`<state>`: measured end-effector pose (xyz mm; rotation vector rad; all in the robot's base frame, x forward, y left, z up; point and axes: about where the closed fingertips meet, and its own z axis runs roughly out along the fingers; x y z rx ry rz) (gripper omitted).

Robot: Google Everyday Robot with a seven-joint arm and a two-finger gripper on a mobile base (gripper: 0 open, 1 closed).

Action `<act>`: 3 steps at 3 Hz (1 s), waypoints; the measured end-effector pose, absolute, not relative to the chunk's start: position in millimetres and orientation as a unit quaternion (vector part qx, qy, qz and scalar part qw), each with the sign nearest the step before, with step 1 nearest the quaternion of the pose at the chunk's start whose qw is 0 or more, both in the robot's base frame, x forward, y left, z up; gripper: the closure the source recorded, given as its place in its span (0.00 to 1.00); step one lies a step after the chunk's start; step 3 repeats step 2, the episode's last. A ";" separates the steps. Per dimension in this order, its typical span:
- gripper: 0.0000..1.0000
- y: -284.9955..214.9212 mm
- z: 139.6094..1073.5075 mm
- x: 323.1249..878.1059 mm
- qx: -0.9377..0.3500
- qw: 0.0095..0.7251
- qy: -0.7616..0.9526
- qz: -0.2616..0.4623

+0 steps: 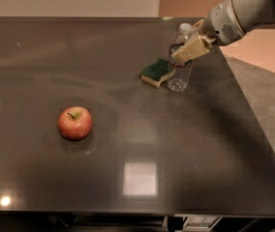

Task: Move water bottle near sponge

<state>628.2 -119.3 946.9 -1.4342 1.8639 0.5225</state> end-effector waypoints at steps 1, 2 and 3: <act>0.36 -120.7 940.9 632.9 -0.552 0.354 0.726 0.207; 0.12 -121.5 937.5 635.6 -0.549 0.351 0.729 0.210; 0.12 -121.5 937.5 635.6 -0.549 0.351 0.729 0.210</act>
Offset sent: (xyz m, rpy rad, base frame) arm 0.0134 -0.0097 -0.0123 0.0016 0.0592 -0.0257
